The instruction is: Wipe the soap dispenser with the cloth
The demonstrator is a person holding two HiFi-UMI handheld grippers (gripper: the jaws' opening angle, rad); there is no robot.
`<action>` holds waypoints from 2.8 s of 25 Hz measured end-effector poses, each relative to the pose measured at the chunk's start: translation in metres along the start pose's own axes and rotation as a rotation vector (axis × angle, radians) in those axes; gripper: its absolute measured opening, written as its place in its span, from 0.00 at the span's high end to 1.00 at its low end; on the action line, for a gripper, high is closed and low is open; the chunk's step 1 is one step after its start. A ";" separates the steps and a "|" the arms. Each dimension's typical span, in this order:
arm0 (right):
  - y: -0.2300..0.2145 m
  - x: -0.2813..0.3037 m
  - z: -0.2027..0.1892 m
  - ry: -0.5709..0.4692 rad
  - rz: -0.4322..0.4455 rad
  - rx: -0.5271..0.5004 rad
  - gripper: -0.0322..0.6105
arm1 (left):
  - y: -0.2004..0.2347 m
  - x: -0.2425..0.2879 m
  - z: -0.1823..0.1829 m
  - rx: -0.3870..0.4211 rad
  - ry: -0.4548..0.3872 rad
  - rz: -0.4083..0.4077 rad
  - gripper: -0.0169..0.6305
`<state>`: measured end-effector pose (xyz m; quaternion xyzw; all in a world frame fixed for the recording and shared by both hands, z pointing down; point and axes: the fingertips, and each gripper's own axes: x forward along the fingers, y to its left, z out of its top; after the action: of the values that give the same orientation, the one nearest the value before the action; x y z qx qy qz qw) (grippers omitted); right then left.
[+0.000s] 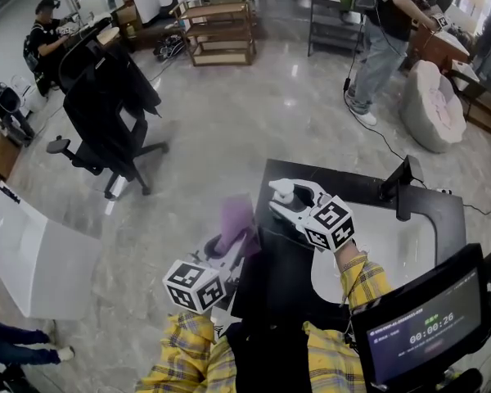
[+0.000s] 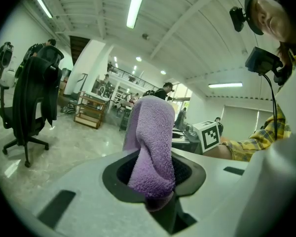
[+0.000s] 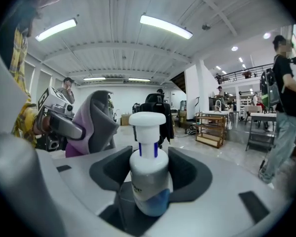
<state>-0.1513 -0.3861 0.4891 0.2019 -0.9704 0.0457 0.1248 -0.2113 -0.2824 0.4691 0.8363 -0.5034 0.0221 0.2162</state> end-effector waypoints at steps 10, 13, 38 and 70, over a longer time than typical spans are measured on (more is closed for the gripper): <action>-0.015 -0.002 -0.001 -0.037 -0.247 0.049 0.61 | 0.000 0.011 -0.002 -0.003 0.013 -0.018 0.85; -0.019 -0.002 -0.001 -0.037 -0.283 0.058 0.61 | -0.001 0.014 -0.001 -0.003 0.016 -0.025 0.85; -0.014 -0.027 0.005 -0.053 -0.307 0.064 0.57 | 0.002 0.017 0.001 -0.019 0.012 -0.037 0.85; 0.041 -0.168 -0.019 -0.066 -0.499 0.168 0.84 | -0.030 -0.034 -0.029 -0.065 -0.002 -0.005 0.85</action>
<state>-0.0149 -0.2821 0.4622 0.4459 -0.8869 0.0874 0.0833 -0.1973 -0.2309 0.4764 0.8303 -0.5018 0.0042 0.2426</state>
